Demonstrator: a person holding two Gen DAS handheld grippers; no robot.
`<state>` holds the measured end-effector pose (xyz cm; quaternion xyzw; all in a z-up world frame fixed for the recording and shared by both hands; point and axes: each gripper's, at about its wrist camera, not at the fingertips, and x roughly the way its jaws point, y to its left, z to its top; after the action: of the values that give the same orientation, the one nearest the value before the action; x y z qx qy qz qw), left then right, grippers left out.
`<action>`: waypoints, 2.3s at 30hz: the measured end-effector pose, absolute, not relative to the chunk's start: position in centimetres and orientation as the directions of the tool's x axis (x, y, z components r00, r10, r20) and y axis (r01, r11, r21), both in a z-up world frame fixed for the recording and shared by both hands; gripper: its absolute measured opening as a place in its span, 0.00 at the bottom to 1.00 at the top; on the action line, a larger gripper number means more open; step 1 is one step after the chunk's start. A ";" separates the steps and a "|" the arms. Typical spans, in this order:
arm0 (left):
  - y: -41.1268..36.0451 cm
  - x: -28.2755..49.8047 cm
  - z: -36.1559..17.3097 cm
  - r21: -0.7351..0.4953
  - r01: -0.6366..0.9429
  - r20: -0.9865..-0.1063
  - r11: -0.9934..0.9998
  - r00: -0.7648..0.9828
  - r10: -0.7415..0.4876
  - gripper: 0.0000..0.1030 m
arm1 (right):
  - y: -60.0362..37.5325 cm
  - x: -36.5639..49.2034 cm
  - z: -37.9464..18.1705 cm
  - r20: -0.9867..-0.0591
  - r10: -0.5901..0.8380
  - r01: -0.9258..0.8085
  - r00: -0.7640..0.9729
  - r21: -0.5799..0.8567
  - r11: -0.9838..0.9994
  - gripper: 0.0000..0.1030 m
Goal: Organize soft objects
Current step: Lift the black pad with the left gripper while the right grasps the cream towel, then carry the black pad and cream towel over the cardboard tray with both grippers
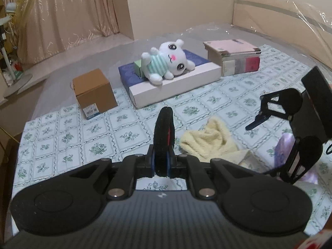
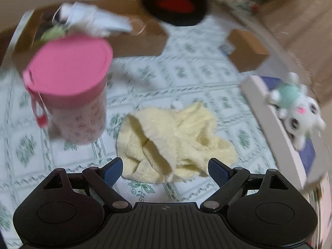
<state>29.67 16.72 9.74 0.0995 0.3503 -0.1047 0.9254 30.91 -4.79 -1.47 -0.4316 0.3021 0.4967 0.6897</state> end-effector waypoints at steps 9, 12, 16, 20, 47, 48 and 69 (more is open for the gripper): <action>18.0 33.6 6.1 0.080 0.285 -0.699 0.955 0.699 -0.150 0.09 | -1.5 32.8 -6.1 -0.845 0.384 -0.912 0.372 -0.410 -0.018 0.99; 18.4 34.4 5.2 0.075 0.293 -0.706 0.953 0.690 -0.157 0.08 | -1.0 34.7 -6.7 -0.850 0.373 -0.914 0.373 -0.405 -0.009 1.00; 18.8 35.2 4.3 0.072 0.300 -0.714 0.951 0.681 -0.161 0.09 | -0.4 37.7 -7.1 -0.873 0.350 -0.935 0.341 -0.352 0.033 1.00; 19.2 35.6 3.6 0.067 0.307 -0.722 0.949 0.672 -0.166 0.08 | 0.0 40.4 -7.2 -0.916 0.323 -0.971 0.238 -0.215 0.105 1.00; 18.8 35.4 7.3 0.057 0.258 -0.701 0.965 0.698 -0.145 0.08 | -6.8 43.4 5.2 -0.816 0.471 -0.828 0.334 -0.015 0.561 0.25; 18.7 35.3 7.6 0.057 0.256 -0.700 0.965 0.699 -0.144 0.08 | -6.9 43.0 5.8 -0.811 0.470 -0.827 0.347 -0.028 0.561 0.25; 16.2 28.4 11.9 0.077 0.247 -0.713 0.966 0.691 -0.120 0.08 | -7.9 32.4 11.2 -0.773 0.371 -0.759 0.515 -0.210 0.617 0.25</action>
<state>28.42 16.20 11.91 0.0837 0.3800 -0.1002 0.9157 32.44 -7.88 11.25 -0.2736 0.3545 0.3417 0.8263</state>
